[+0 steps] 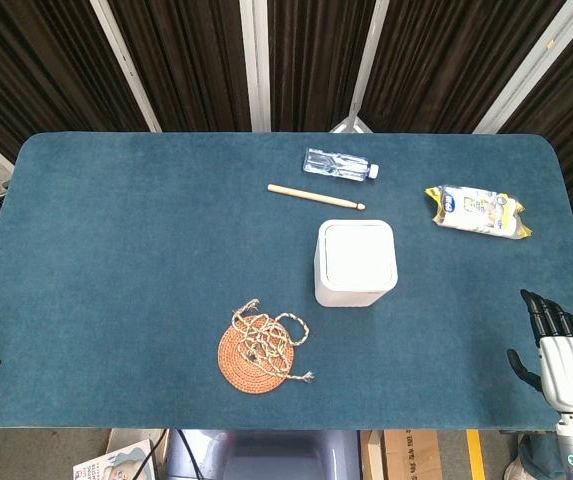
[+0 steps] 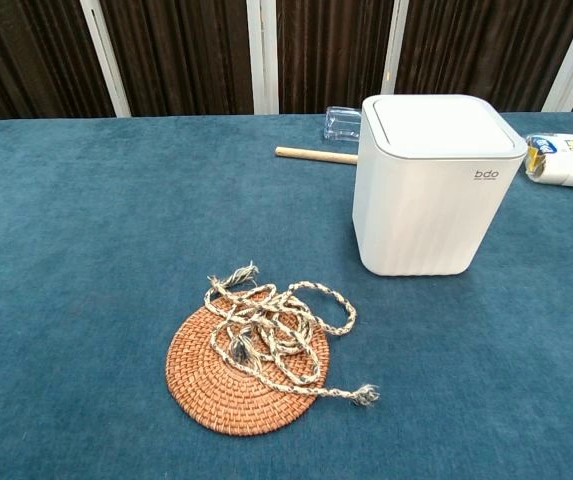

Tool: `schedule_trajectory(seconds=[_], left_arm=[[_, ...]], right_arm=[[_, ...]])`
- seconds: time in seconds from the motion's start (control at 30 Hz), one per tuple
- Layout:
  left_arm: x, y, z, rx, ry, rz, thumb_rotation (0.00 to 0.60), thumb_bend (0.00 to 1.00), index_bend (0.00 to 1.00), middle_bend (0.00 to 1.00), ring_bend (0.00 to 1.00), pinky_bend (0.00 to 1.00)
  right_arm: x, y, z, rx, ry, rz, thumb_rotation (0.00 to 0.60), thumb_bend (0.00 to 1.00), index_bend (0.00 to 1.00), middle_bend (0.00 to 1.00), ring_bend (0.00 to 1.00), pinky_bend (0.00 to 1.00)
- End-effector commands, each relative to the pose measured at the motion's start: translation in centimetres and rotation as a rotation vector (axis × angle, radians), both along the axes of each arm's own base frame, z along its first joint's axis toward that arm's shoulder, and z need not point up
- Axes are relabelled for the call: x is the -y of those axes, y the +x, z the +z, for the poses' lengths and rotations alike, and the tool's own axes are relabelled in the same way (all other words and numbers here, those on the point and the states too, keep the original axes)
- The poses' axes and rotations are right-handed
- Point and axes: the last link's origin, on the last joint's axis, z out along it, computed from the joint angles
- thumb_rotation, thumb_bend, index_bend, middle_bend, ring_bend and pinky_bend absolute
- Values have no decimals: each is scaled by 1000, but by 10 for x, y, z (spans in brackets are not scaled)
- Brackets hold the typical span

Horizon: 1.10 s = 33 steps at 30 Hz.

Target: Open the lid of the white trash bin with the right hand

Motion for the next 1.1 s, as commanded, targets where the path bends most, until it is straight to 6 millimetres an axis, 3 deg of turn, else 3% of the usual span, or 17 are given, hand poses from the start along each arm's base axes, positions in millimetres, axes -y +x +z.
schedule_trajectory(seconds=[0.03,0.27,0.53,0.73,0.93,1.0,1.1], left_arm=[[1,0,1,4,4,-5,600,164,180,52,0,0],[1,0,1,6,18,-4,600,164,180,52,0,0],[-1,0,1,9,28,1,600,164,180,52,0,0],[3,0,2,9,27,5,600,164,180,52,0,0],[-2,0,0,10,24,13,600,164,180,52,0,0],[-4,1,-2,10,11,11,600,164,179,52,0,0],[-5,1,-4,9,3,6,600,164,180,52,0,0]], right_arm=[[0,0,0,-1,3,1,600,290,59,164,164,241],[1,0,-2,1,4,1,600,291,59,164,174,241],[3,0,-9,14,30,-6,600,290,59,225,343,273],[1,7,-7,24,53,31,600,291,80,402,483,486],[12,26,1,16,116,96,600,303,88,657,716,805],[23,36,5,5,132,114,600,364,88,741,781,859],[40,55,12,-46,150,150,600,565,99,843,862,900]])
